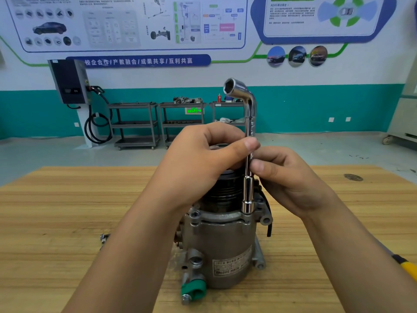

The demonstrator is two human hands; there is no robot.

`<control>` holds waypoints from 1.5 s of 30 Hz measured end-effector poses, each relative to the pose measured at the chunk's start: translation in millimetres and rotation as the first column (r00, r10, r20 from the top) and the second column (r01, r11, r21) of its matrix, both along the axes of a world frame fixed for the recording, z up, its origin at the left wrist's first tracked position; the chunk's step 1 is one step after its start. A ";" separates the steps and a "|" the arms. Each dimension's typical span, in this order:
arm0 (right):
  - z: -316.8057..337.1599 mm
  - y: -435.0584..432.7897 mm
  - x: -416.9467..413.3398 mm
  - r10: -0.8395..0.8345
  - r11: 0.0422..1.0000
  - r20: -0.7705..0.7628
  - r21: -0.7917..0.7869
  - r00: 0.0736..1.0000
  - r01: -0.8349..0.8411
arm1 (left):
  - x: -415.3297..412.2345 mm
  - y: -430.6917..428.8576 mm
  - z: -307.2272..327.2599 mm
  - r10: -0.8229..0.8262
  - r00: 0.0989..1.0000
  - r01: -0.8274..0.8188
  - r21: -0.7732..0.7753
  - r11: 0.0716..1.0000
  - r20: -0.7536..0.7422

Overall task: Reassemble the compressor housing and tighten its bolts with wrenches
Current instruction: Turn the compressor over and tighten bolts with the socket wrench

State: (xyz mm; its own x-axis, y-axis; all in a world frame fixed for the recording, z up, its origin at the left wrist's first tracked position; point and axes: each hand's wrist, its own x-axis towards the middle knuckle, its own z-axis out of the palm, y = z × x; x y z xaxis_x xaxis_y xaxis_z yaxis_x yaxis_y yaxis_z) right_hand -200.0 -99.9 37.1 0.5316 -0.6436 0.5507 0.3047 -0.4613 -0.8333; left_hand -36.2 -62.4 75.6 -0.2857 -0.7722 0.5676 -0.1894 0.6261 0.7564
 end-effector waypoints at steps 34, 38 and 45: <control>0.1 1.1 4.0 -0.068 0.998 -0.002 -0.001 0.998 0.068 | -3.5 4.5 1.0 0.039 0.999 -0.039 0.032 0.999 0.005; 2.2 4.0 5.7 -0.048 0.998 -0.005 -0.034 0.999 0.047 | -6.3 5.6 0.7 0.116 0.993 -0.115 0.019 0.993 -0.038; 2.2 3.5 3.8 -0.034 0.999 -0.002 -0.041 0.999 0.034 | -6.5 4.0 0.2 0.110 0.993 -0.109 0.030 0.994 -0.038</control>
State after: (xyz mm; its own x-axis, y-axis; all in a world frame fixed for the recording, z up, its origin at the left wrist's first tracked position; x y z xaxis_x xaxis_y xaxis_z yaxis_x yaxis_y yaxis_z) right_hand -196.2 -96.4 39.4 0.5115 -0.6383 0.5752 0.2856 -0.5051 -0.8145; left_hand -42.7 -58.5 75.8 -0.1761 -0.8135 0.5542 -0.2257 0.5814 0.7817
